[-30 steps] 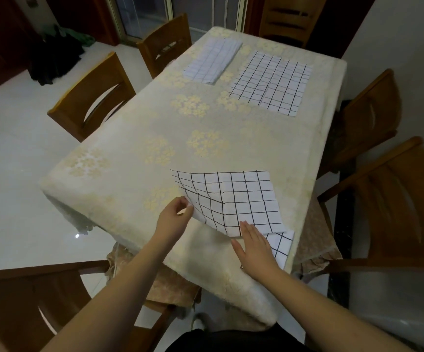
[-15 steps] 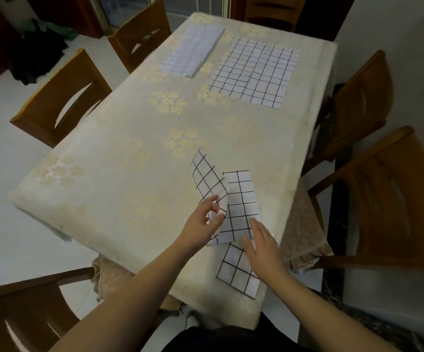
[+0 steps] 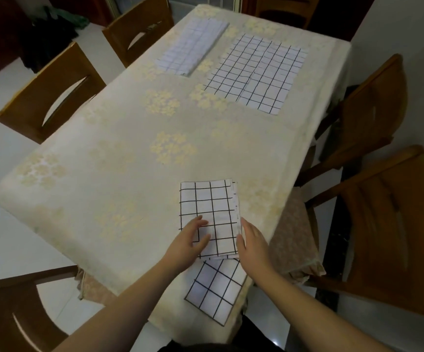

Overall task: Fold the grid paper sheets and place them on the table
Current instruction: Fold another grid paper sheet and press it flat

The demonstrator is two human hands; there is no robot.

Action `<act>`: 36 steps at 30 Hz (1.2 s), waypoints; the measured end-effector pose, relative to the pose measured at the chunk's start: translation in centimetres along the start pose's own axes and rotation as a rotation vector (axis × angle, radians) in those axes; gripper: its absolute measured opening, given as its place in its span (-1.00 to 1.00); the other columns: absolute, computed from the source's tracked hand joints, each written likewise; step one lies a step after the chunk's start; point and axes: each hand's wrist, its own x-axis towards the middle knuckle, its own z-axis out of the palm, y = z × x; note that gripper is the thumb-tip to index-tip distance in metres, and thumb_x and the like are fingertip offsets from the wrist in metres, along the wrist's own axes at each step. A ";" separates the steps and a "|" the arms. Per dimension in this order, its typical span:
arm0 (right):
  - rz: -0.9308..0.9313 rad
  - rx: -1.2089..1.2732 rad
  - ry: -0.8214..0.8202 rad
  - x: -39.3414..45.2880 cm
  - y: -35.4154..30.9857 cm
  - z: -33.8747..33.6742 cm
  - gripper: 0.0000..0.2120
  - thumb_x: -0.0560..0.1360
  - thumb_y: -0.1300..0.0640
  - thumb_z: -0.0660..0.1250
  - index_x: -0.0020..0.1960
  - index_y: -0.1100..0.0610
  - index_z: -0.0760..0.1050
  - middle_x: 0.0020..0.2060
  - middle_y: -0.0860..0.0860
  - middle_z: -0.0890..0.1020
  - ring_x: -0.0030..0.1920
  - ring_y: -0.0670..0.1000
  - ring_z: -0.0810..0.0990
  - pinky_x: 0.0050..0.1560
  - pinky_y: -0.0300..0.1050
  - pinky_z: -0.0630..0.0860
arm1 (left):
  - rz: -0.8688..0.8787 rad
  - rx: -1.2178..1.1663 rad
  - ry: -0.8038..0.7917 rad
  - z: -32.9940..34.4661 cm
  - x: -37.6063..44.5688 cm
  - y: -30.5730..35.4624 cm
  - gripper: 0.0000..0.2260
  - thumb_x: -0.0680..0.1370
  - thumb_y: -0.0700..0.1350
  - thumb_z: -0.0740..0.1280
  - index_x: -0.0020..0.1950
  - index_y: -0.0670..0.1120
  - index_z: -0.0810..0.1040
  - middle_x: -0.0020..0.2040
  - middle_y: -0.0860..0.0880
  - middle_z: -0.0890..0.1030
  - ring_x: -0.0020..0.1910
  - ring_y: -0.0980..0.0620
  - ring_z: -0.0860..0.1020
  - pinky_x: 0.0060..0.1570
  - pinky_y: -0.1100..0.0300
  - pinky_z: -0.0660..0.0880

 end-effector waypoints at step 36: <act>-0.262 -0.595 -0.294 5.1 3.7 -1.8 -0.20 0.44 -0.41 -0.27 0.59 -0.06 -0.17 0.55 -0.10 -0.25 0.56 -0.03 -0.22 0.49 -0.03 -0.24 | 0.077 0.839 -0.239 -1.7 2.2 -7.7 0.14 0.17 0.69 -0.08 0.50 0.10 -0.47 0.48 -0.05 -0.52 0.46 -0.12 -0.49 0.42 -0.10 -0.40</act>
